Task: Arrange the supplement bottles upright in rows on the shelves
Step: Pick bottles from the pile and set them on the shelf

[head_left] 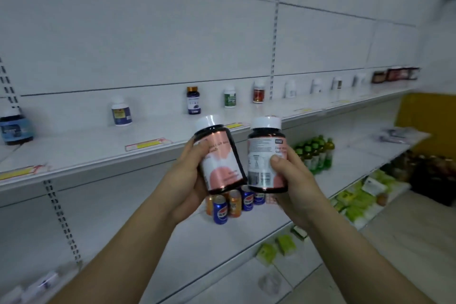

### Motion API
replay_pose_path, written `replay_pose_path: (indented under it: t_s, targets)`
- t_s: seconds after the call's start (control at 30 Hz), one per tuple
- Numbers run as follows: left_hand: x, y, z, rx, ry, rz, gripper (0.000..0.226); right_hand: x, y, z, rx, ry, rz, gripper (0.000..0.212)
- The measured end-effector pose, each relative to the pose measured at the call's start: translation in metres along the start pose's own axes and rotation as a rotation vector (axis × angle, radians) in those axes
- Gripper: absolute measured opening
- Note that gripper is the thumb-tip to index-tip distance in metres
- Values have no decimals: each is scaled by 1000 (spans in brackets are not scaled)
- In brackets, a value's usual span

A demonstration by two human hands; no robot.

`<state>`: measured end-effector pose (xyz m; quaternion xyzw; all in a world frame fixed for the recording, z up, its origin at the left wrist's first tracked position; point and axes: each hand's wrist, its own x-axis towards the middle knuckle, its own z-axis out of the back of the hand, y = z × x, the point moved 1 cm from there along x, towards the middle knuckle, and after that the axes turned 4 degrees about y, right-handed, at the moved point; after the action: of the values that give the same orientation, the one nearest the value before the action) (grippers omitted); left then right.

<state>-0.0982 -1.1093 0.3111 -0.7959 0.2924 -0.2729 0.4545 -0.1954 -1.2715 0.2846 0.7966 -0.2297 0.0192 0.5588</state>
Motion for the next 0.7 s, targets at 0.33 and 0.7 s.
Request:
replay_pose_path:
  t_s: [0.33,0.7]
  targets:
    - [111,65,-86,-6,113,83,43,20,58,100,-92,-195,96,54]
    - [270,118,-131,14,405,70,61,105,82,218,-216,-441,203,27]
